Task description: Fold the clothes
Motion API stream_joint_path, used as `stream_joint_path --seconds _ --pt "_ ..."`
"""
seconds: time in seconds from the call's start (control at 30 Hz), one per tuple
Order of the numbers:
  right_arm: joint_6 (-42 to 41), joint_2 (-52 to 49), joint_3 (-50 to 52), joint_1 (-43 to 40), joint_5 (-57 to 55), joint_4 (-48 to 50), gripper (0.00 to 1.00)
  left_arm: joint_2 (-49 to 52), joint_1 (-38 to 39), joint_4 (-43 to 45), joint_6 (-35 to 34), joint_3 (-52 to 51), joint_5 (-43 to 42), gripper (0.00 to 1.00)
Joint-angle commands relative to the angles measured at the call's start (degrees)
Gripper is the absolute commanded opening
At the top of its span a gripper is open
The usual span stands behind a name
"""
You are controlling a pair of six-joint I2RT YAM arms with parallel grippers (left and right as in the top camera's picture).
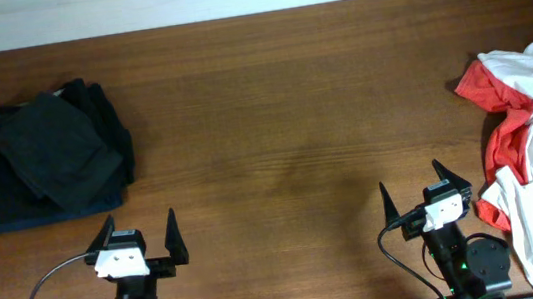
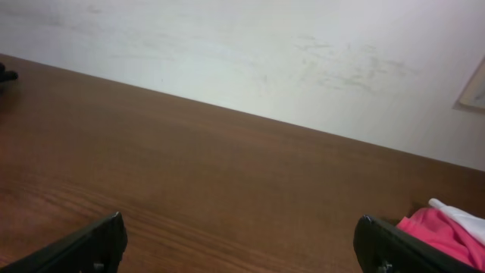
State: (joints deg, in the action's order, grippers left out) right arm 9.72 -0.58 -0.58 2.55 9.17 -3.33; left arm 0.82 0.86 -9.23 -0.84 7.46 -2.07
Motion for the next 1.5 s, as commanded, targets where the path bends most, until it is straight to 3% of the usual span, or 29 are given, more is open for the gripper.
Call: stream_joint_path --seconds 0.0,0.1,0.83,1.1,1.17,1.47 --pt "0.4 0.4 0.3 -0.4 0.9 -0.3 0.99 -0.5 0.3 7.8 4.2 -5.4 -0.1 0.99" --pt "0.4 0.4 0.3 -0.4 0.9 -0.3 0.99 -0.5 0.3 4.4 5.6 -7.0 -0.8 0.99" --pt "0.4 0.4 0.3 -0.4 0.5 -0.3 0.99 -0.5 0.6 4.7 5.7 -7.0 -0.6 0.99" --pt "0.0 0.4 0.3 -0.4 -11.5 -0.3 0.99 -0.5 0.6 4.7 5.7 -7.0 -0.6 0.99" --pt "-5.8 0.4 0.3 -0.4 -16.4 -0.4 0.99 -0.5 0.6 4.7 5.7 -7.0 -0.6 0.99" --pt "-7.0 0.4 0.3 -0.4 -19.3 -0.4 0.99 -0.5 0.6 4.7 5.7 -7.0 -0.6 0.99"
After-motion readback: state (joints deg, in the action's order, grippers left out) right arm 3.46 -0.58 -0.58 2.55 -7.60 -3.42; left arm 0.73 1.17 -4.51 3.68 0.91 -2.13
